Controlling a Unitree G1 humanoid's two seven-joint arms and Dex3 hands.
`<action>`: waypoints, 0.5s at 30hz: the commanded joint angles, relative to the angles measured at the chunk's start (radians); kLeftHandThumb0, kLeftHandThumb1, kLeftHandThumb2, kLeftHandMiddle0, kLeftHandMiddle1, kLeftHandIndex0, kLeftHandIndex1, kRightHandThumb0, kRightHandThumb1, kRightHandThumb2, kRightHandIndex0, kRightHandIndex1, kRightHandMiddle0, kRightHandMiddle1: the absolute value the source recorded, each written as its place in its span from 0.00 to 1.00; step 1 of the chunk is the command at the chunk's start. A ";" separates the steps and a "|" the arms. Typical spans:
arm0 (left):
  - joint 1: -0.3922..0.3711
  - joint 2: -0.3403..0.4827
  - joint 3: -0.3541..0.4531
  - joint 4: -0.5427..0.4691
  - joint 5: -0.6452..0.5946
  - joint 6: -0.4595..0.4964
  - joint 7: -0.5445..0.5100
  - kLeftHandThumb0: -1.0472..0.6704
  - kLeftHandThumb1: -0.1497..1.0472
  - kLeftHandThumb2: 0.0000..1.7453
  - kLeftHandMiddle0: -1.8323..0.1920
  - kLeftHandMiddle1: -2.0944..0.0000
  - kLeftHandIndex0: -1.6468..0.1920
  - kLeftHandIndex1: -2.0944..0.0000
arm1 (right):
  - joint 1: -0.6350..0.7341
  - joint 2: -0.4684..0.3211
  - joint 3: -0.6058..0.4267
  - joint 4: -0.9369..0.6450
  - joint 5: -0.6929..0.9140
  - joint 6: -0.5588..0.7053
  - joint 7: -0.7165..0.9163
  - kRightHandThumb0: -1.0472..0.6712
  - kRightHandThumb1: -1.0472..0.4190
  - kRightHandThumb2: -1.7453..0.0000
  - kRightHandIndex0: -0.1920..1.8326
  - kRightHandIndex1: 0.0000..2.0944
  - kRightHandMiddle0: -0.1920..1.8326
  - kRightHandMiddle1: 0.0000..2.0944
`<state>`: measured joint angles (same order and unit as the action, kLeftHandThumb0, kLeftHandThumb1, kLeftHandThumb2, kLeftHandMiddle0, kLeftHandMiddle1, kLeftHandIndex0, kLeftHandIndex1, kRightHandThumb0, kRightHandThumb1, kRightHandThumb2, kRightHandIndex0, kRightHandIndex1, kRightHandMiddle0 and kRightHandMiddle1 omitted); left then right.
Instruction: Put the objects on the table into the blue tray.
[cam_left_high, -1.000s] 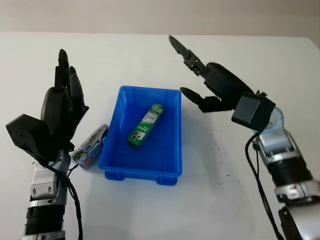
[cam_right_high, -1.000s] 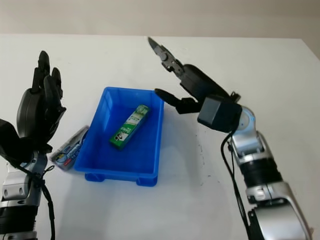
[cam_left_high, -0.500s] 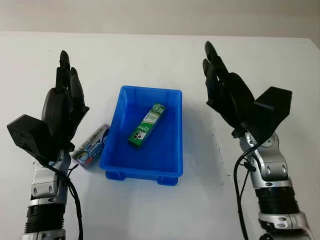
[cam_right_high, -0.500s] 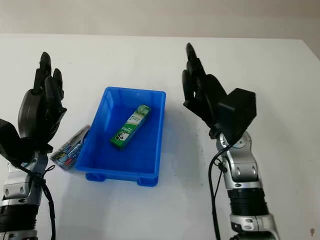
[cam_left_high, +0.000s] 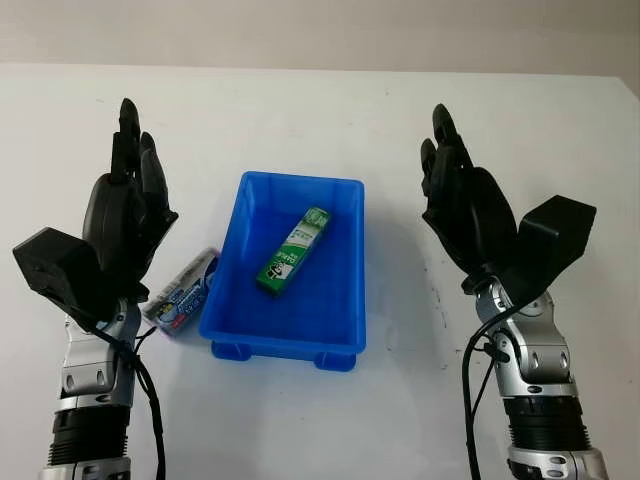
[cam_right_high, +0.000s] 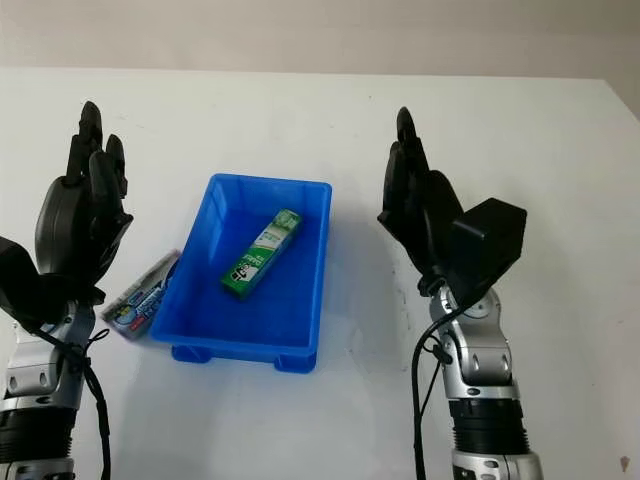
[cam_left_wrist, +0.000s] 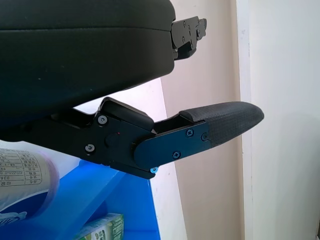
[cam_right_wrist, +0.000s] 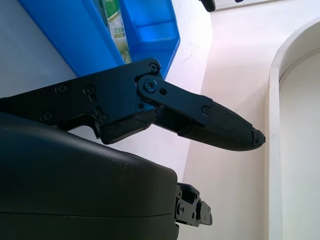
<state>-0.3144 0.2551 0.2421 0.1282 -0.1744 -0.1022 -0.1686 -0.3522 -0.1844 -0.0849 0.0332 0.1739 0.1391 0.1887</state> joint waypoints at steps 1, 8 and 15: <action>0.007 0.015 0.007 -0.019 0.002 -0.009 -0.002 0.11 1.00 0.42 1.00 1.00 1.00 1.00 | 0.001 0.002 -0.004 -0.023 0.001 -0.003 0.002 0.15 0.00 0.52 0.00 0.00 0.00 0.00; 0.070 0.073 0.031 -0.096 -0.012 0.014 -0.045 0.13 1.00 0.37 1.00 1.00 1.00 1.00 | -0.007 -0.002 -0.009 -0.027 0.005 0.000 0.005 0.14 0.00 0.53 0.00 0.00 0.00 0.00; 0.161 0.267 0.116 -0.259 -0.010 0.179 -0.129 0.16 1.00 0.18 1.00 0.99 1.00 1.00 | -0.004 -0.004 -0.017 -0.037 0.012 0.013 0.005 0.14 0.00 0.53 0.00 0.00 0.00 0.00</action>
<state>-0.1648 0.4787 0.3332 -0.0903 -0.1813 0.0539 -0.2835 -0.3540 -0.1850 -0.0956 0.0189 0.1835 0.1461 0.1929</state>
